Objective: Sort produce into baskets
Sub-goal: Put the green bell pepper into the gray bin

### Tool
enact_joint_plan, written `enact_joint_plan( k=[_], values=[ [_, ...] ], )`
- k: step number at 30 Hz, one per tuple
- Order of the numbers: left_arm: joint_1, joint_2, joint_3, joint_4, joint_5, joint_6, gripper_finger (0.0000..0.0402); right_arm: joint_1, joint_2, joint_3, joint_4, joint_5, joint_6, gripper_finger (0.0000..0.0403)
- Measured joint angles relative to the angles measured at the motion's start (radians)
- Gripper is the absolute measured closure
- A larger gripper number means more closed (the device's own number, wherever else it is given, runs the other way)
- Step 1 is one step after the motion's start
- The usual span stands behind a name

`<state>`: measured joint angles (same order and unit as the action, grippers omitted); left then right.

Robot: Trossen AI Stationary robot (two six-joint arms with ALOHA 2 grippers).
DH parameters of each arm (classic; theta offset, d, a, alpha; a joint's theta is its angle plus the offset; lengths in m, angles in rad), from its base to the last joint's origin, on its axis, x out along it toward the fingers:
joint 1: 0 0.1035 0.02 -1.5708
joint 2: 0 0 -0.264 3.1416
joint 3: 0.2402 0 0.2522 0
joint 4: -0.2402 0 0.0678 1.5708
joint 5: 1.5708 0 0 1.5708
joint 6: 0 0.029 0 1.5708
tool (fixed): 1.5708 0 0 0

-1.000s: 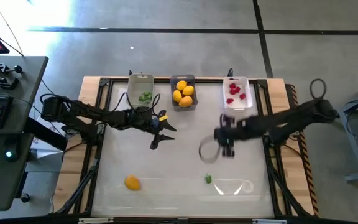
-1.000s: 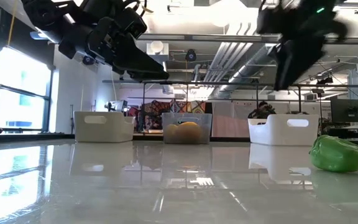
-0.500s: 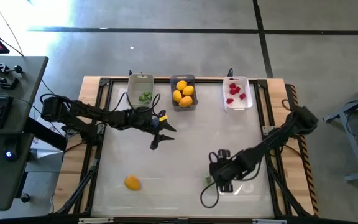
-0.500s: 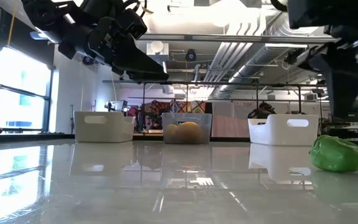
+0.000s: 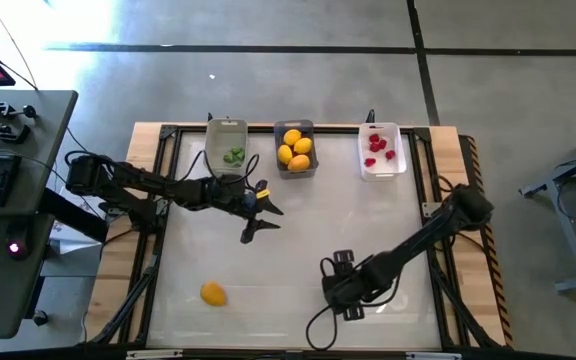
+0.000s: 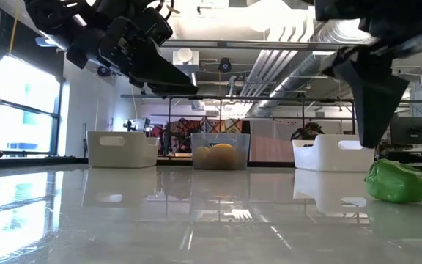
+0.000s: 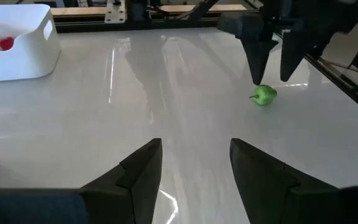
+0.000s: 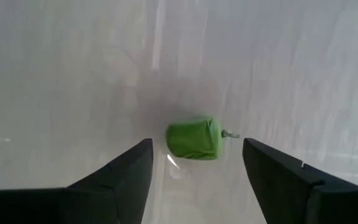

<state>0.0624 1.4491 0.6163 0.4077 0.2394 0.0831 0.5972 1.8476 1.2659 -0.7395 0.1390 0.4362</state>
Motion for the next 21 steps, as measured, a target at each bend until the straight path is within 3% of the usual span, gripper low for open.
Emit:
enact_joint_plan(
  k=[6, 21],
  values=[
    [0.0, 0.0, 0.0, 0.0, 0.0, 0.024, 0.0224, -0.003, 0.035, 0.0, 0.001, 0.0, -0.039, 0.0174],
    [0.0, 0.0, 0.0, -0.026, 0.0, 0.024, 0.0224, -0.009, 0.044, 0.0, 0.008, -0.005, -0.08, 0.0307]
  ],
)
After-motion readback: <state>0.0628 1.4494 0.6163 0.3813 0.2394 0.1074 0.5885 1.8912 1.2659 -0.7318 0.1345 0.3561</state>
